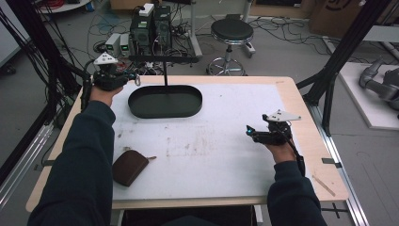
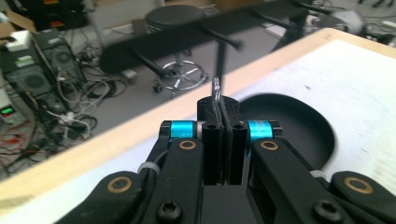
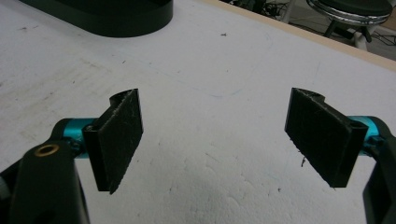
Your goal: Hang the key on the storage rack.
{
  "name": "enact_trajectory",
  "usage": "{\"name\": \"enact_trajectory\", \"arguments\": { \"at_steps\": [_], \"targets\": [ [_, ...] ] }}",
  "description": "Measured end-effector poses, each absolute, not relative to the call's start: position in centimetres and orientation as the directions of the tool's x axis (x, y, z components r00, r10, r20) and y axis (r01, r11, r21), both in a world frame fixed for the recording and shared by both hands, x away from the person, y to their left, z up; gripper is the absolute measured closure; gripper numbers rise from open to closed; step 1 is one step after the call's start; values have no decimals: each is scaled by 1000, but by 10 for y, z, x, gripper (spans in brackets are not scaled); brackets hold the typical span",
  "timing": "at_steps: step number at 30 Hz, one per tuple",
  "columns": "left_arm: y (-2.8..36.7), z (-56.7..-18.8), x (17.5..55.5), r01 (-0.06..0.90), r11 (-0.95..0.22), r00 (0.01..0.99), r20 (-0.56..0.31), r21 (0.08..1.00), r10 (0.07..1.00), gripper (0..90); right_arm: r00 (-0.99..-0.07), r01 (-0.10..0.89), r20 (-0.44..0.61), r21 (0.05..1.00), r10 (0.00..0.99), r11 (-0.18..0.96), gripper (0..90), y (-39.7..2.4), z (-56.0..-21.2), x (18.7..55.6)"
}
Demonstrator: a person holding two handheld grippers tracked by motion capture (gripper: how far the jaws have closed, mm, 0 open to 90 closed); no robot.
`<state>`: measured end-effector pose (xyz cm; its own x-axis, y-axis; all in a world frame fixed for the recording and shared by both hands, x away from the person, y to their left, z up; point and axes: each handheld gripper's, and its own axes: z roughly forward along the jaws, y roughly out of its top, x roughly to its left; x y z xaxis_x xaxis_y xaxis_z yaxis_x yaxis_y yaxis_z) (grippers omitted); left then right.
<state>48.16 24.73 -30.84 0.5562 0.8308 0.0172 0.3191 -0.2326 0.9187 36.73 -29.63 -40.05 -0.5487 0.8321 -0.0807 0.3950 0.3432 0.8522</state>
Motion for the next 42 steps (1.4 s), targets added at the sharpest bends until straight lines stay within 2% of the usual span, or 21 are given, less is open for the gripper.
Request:
{"name": "enact_trajectory", "arguments": {
  "at_steps": [9,33,35,38,42],
  "targets": [
    [254,-307,510,337,-204,513,2,919,858,881,-546,399,-80,851,834,342,194,-297,-401,366],
    [257,-315,517,382,-119,445,-69,917,893,863,-555,401,-89,842,827,360,194,-295,-404,367],
    [257,-317,518,395,-104,417,-77,913,905,792,-555,400,-91,843,827,360,194,-294,-404,367],
    [261,-321,514,401,-75,376,-90,913,922,612,-553,400,-90,843,828,359,194,-295,-403,366],
    [264,-324,506,399,-75,367,-85,914,926,591,-555,400,-88,844,827,358,194,-296,-404,367]
  ]
}}
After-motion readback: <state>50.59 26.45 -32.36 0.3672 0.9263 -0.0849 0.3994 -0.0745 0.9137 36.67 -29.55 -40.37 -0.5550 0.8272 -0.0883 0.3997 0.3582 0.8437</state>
